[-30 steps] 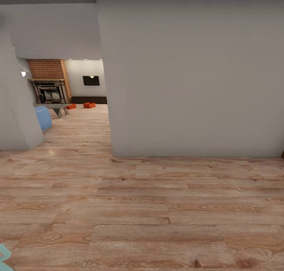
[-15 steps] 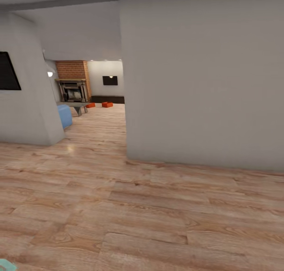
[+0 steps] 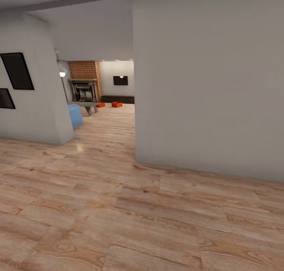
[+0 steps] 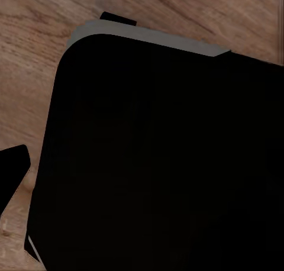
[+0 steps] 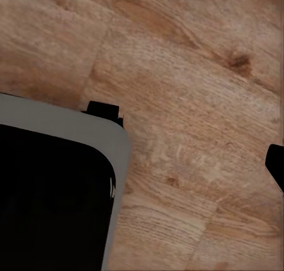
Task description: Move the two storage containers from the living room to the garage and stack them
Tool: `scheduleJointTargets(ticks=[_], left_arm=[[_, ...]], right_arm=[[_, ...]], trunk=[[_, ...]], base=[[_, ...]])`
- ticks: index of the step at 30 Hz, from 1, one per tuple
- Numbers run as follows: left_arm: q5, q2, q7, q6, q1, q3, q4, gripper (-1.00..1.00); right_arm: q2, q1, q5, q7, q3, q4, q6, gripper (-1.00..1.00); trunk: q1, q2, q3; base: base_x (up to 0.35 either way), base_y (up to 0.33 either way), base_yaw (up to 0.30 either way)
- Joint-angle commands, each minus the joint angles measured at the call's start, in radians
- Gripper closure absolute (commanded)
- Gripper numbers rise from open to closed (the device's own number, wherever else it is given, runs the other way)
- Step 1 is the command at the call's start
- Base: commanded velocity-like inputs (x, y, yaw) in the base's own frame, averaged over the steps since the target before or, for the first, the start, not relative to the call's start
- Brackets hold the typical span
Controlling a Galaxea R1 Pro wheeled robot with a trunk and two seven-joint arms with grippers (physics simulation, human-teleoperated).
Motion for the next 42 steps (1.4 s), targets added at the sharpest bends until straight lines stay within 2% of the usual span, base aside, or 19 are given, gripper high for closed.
scheduleJointTargets(ticks=[1,36,42], left_arm=[[0.003,0.000,0.001,-0.004,-0.001,0.002,0.001,-1.00],[0.005,0.000,0.001,-0.007,0.000,0.004,0.001,-1.00],[0.005,0.000,0.001,-0.007,-0.001,0.004,0.001,-1.00]], right_arm=[[0.000,-0.001,0.006,-0.003,0.002,0.003,-0.005,-1.00],[0.002,-0.001,0.012,0.004,0.008,0.004,0.009,-1.00],[0.002,-0.001,0.011,0.006,0.008,0.004,0.006,-1.00]], trunk=[[0.001,0.000,-0.001],[0.001,0.000,-0.001],[0.001,0.000,-0.001]], base=[[0.322,0.000,0.002],[0.322,0.000,0.000],[0.322,0.000,0.144]])
